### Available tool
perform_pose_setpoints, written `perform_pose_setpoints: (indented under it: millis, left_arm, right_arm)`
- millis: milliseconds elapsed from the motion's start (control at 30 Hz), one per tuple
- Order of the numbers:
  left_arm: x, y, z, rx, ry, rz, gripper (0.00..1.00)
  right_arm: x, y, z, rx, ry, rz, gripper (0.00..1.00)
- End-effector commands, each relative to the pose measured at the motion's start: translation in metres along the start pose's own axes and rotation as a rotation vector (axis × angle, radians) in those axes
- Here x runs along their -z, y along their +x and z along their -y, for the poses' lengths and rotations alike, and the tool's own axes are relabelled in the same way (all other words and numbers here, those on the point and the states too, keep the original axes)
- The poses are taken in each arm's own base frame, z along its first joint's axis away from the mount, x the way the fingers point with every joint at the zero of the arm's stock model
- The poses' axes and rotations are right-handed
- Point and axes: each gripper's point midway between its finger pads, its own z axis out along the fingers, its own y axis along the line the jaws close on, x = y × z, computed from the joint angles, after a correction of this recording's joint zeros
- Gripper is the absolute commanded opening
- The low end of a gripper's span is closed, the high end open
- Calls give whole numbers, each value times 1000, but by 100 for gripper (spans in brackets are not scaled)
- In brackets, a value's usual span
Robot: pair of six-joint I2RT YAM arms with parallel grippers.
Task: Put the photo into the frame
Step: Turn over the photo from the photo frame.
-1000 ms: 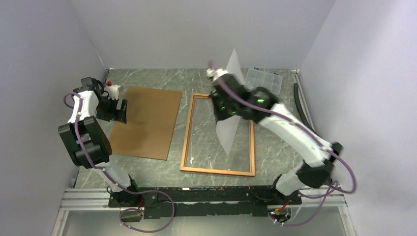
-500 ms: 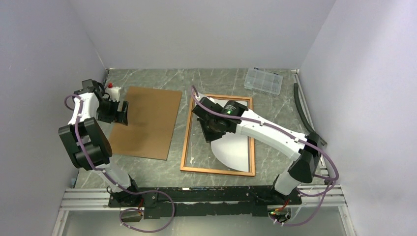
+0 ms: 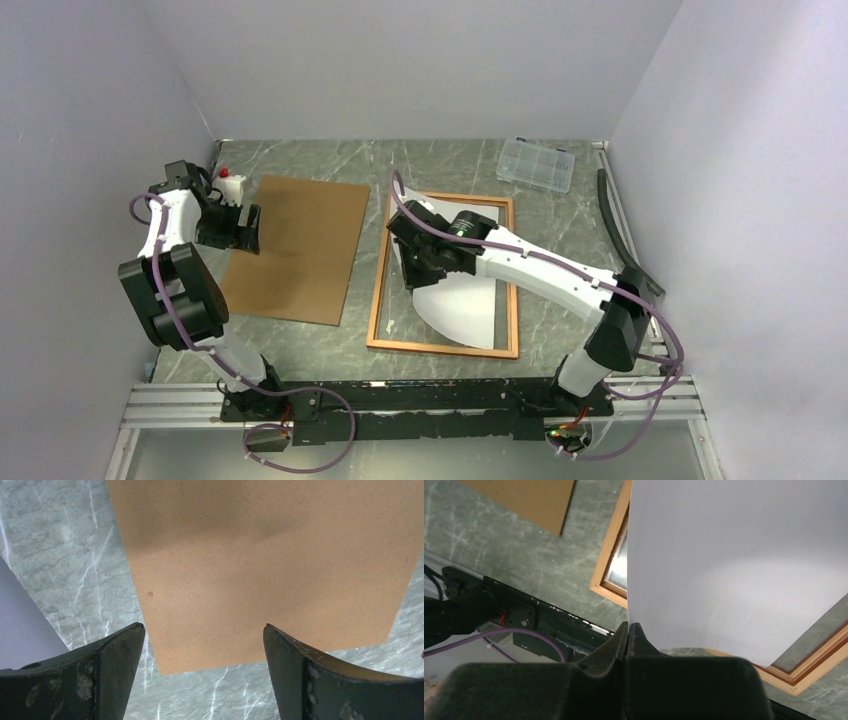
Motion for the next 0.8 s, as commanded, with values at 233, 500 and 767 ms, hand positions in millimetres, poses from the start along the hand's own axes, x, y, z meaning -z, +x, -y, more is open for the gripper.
perform_pose_setpoints:
  millis: [233, 500, 767]
  left_arm:
    - [9, -9, 5, -24, 9, 48, 94]
    - [8, -9, 7, -23, 15, 43, 94]
    - [10, -8, 7, -32, 13, 37, 94]
  right_arm:
    - [-24, 16, 26, 44, 97, -27, 0]
    - [-35, 19, 33, 31, 117, -13, 0]
    - [-45, 16, 33, 27, 128, 1, 0]
